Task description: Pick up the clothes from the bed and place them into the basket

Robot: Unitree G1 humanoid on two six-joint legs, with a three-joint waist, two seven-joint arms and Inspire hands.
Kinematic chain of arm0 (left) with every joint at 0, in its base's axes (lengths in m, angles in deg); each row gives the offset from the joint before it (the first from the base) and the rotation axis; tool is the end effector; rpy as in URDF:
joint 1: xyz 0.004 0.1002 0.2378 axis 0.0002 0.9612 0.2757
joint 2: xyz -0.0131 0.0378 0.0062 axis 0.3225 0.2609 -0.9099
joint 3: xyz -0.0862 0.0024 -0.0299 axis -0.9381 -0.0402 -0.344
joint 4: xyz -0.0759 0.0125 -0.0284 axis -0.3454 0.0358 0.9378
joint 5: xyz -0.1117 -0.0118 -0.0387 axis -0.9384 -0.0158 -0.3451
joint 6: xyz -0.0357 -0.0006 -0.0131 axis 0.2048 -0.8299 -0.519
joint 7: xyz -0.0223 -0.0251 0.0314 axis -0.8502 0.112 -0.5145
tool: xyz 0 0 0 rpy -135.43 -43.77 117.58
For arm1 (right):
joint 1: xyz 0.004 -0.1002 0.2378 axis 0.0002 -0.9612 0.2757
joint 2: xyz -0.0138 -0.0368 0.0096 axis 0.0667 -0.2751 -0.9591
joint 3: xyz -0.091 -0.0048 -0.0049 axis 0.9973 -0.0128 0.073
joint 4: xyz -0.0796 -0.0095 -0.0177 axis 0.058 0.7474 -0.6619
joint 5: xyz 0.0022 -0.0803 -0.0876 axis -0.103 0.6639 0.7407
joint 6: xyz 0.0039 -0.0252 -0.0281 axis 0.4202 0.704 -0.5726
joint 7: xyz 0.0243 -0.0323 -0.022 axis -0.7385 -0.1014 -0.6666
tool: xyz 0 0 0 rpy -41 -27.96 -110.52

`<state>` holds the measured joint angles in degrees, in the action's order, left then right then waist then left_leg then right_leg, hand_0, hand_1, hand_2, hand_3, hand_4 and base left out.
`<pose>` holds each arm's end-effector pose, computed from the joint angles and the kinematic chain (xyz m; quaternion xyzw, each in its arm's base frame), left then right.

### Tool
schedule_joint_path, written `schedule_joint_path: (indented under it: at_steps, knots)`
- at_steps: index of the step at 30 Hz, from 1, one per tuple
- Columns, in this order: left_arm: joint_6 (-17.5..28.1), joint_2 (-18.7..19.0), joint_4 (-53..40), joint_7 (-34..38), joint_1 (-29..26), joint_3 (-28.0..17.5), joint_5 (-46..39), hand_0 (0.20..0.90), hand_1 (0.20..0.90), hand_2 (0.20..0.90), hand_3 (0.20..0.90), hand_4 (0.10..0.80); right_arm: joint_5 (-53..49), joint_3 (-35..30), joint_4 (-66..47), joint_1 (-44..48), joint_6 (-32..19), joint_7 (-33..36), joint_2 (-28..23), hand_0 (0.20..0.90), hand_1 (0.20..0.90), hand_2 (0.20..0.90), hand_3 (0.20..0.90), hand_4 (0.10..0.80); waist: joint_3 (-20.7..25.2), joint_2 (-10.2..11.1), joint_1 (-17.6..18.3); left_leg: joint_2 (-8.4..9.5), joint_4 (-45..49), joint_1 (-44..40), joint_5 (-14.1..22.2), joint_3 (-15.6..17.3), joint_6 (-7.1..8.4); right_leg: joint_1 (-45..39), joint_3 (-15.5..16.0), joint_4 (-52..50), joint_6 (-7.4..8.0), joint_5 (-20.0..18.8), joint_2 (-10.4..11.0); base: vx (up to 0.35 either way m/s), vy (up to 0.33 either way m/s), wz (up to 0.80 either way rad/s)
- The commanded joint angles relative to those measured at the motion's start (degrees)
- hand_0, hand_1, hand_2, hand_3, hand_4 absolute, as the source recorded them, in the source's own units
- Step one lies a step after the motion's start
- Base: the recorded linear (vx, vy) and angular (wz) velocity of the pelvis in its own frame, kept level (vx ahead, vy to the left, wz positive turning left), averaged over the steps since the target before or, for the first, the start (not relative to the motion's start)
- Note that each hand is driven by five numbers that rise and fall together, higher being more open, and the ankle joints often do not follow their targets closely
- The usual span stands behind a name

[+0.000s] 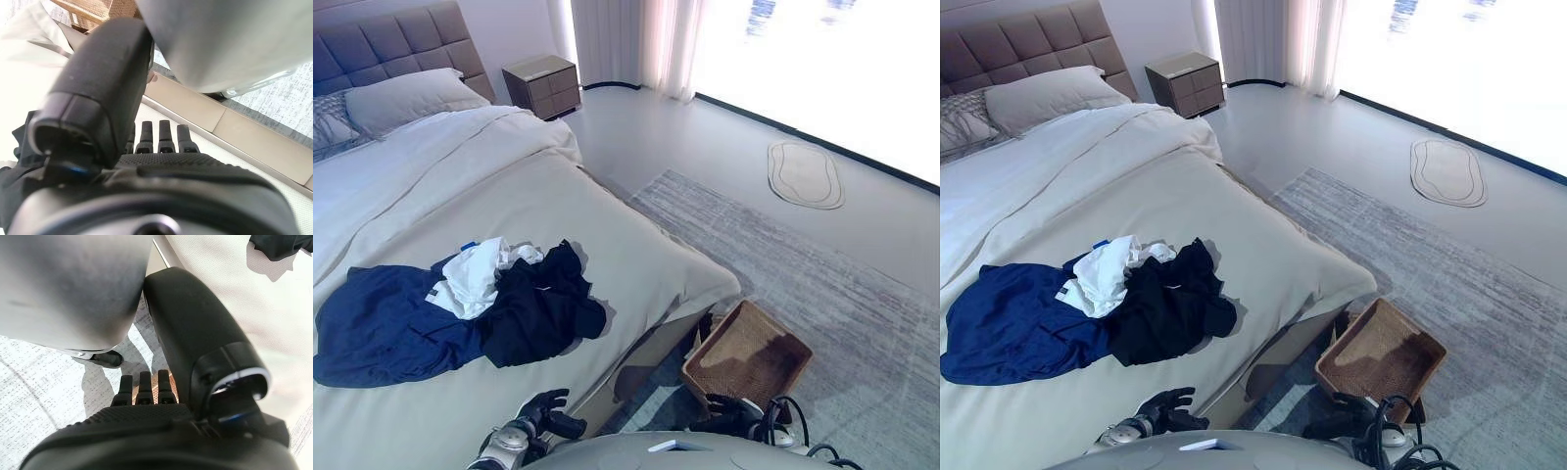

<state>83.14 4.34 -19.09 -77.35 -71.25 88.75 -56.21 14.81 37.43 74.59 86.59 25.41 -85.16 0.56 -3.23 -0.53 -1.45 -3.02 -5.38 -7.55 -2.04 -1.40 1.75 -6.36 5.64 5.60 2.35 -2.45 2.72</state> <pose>0.0837 0.2062 -0.1218 0.1329 0.5336 -0.0769 0.8317 0.0795 -0.2197 -0.1214 -0.0772 0.5621 0.0289 0.8229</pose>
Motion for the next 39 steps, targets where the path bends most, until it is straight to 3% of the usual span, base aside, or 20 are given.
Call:
schedule_joint_path:
  at_steps: [1,12,17,21,23,25,27,28,30,39]
  knots:
    - [1.01,0.07,3.02,-0.6,-3.08,0.52,1.08,0.9,0.9,0.9,0.9,0.8,-0.29,-0.51,2.32,3.42,-0.01,1.69,1.01,0.9,0.9,0.9,0.9,0.8,-1.39,2.62,-0.67,3.56,1.15,-1.1,4.22,1.06,-2.62,-1.0,0.21,-2.41,1.68,1.21,1.59,0.0,0.0,0.0]
    - [1.29,-0.13,3.46,2.06,-2.4,-0.26,1.96,0.9,0.9,0.9,0.9,0.8,-5.27,-3.41,4.55,2.55,3.18,2.03,1.22,0.9,0.9,0.9,0.9,0.8,-1.46,2.39,-0.14,3.45,0.89,-1.76,4.41,1.52,-2.88,-1.37,-0.06,-2.87,1.61,1.61,1.55,0.0,0.0,0.0]
    - [1.6,-0.15,3.8,2.57,-1.84,-0.96,1.82,0.9,0.9,0.9,0.9,0.8,-24.05,-10.01,2.86,1.89,1.03,-1.24,1.42,0.9,0.9,0.9,0.9,0.8,-1.67,2.19,0.25,3.39,0.98,-1.98,4.36,1.71,-2.74,-1.48,-0.03,-3.34,1.77,1.66,1.63,0.0,0.0,0.0]
    - [3.25,0.07,4.68,2.81,-0.58,-1.03,1.75,0.9,0.9,0.9,0.9,0.8,-48.78,-17.53,-5.11,3.5,1.09,-4.64,1.12,0.9,0.9,0.9,0.9,0.8,-1.53,2.26,0.15,3.29,0.98,-1.73,4.36,1.85,-2.61,-1.27,-0.13,-3.6,1.79,1.81,1.7,0.022,0.015,-0.04]
    - [3.51,0.21,4.89,2.56,-0.66,-0.82,2.15,0.9,0.9,0.9,0.9,0.8,-53.0,-19.45,-8.29,5.74,0.71,-6.48,0.5,0.9,0.9,0.9,0.9,0.8,-1.74,2.35,-0.51,3.2,1.02,-1.65,4.36,1.75,-2.37,-1.37,-0.15,-3.48,1.81,1.69,1.64,0.045,0.015,-0.03]
    - [3.08,0.07,4.55,2.65,-0.89,0.39,1.86,0.9,0.9,0.9,0.9,0.8,-48.72,-17.6,-12.99,7.38,-2.33,-7.35,1.17,0.9,0.9,0.9,0.9,0.8,-1.95,2.42,-1.28,3.38,0.99,-1.39,4.25,1.24,-2.52,-1.36,0.36,-3.44,1.72,1.63,1.82,0.022,0.025,0.05]
    - [2.0,0.51,2.66,3.18,-0.28,2.09,0.46,0.9,0.9,0.9,0.9,0.8,-31.22,-11.46,-26.08,8.69,-9.04,3.84,-1.12,0.9,0.9,0.9,0.9,0.8,-2.44,2.82,-2.07,3.74,1.02,-0.85,4.1,0.26,-2.83,-0.97,0.87,-3.62,1.61,1.59,2.1,0.004,0.026,0.13]
    - [1.55,0.61,1.61,3.59,0.19,2.5,0.32,0.9,0.9,0.9,0.9,0.8,-21.91,-9.34,-31.87,9.32,-9.6,9.7,-2.75,0.9,0.9,0.9,0.9,0.8,-2.93,3.02,-2.38,3.79,1.17,-0.85,4.22,-0.09,-2.91,-0.98,0.98,-3.93,1.59,1.76,2.18,-0.006,0.016,0.16]
    - [1.13,0.73,0.04,4.4,0.93,3.13,-0.04,0.9,0.9,0.9,0.9,0.8,-6.12,-6.02,-40.06,11.59,-9.59,17.77,-7.26,0.9,0.9,0.9,0.9,0.8,-3.5,3.57,-3.07,3.99,1.51,0.04,3.98,-0.74,-3.13,-0.02,1.02,-4.58,1.58,1.63,2.5,-0.004,0.022,0.15]
    - [0.18,2.07,-3.17,5.1,0.17,1.99,0.78,0.9,0.9,0.9,0.9,0.8,21.13,2.5,-52.92,23.59,-4.3,25.28,-15.52,0.9,0.9,0.9,0.9,0.8,-6.96,4.83,-7.07,4.84,4.02,3.64,3.76,-4.49,-4.01,2.45,2.65,-7.64,1.95,1.96,3.79,-0.012,0.013,0.24]
